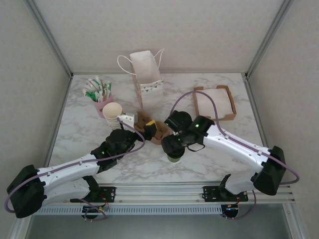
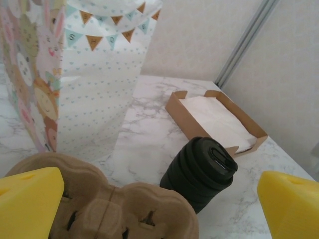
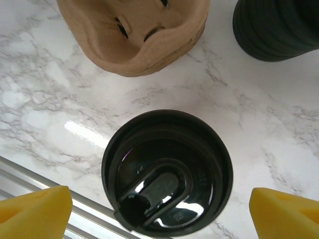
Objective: Pack the takeout coffee
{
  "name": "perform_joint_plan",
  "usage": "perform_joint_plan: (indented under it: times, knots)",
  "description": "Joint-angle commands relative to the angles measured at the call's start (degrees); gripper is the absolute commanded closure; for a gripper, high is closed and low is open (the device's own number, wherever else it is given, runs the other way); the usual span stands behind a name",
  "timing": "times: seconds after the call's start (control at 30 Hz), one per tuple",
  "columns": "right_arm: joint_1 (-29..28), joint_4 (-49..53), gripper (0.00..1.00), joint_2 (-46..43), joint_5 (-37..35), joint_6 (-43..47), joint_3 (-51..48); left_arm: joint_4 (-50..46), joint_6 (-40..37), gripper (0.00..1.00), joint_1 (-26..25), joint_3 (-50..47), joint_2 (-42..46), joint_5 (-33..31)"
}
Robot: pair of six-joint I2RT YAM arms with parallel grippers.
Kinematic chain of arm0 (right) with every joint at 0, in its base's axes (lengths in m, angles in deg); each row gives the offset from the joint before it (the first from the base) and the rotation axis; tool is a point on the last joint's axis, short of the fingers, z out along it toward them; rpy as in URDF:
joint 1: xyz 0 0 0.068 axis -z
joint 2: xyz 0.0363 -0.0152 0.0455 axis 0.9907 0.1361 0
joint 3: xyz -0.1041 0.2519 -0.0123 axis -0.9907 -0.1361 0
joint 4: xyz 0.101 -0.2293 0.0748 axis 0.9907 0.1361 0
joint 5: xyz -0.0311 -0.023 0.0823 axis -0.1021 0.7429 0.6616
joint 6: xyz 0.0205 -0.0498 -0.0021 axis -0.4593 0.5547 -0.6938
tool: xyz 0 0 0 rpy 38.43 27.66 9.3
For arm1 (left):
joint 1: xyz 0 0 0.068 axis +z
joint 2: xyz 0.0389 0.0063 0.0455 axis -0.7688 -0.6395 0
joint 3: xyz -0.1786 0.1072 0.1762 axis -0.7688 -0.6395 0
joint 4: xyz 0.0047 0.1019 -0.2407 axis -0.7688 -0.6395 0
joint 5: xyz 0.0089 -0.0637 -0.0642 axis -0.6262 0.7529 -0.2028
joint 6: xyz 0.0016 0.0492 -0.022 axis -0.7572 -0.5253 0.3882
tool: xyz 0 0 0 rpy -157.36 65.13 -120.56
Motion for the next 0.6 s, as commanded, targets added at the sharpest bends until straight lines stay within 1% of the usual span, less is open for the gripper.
perform_joint_plan:
  times: [0.0, 0.1, 0.2, 0.27, 0.37, 0.4, 0.43, 0.5, 0.53, 0.57]
  knots:
    - [1.1, 1.3, 0.1, -6.5, -1.6, -1.8, -2.2, -4.9, 1.2, 0.01, 0.4, 5.2, -2.7, 4.7]
    - [3.7, -1.0, 0.16, -12.5, 0.8, -3.2, -7.3, -10.9, 6.1, 0.06, 0.4, 8.3, -5.3, 9.8]
    - [8.5, -4.0, 0.26, -18.8, 5.6, -4.0, -13.1, -16.4, 10.5, 0.17, -0.4, 10.5, -7.3, 14.3]
    - [11.8, -6.2, 0.34, -22.4, 9.8, -4.0, -16.4, -19.6, 13.1, 0.26, -1.5, 11.5, -7.8, 15.9]
    - [16.6, -10.3, 0.51, -26.2, 17.3, -4.3, -21.0, -22.3, 16.7, 0.47, -2.6, 11.6, -7.4, 18.2]
    - [17.8, -11.4, 0.58, -26.8, 19.6, -4.4, -22.2, -22.6, 17.6, 0.53, -2.8, 11.5, -7.2, 18.8]
    - [19.3, -12.6, 0.66, -27.1, 21.9, -4.5, -23.6, -22.8, 18.4, 0.6, -3.2, 11.2, -6.8, 19.2]
    - [22.0, -14.8, 0.78, -27.4, 25.8, -4.6, -26.1, -22.8, 19.8, 0.73, -3.4, 10.4, -6.0, 19.6]
    - [23.5, -16.1, 0.8, -27.4, 27.8, -4.7, -27.1, -22.2, 20.8, 0.78, -3.6, 9.5, -5.7, 20.1]
    - [24.8, -17.4, 0.8, -27.2, 29.7, -4.8, -28.2, -21.2, 21.6, 0.8, -3.6, 8.7, -5.3, 20.9]
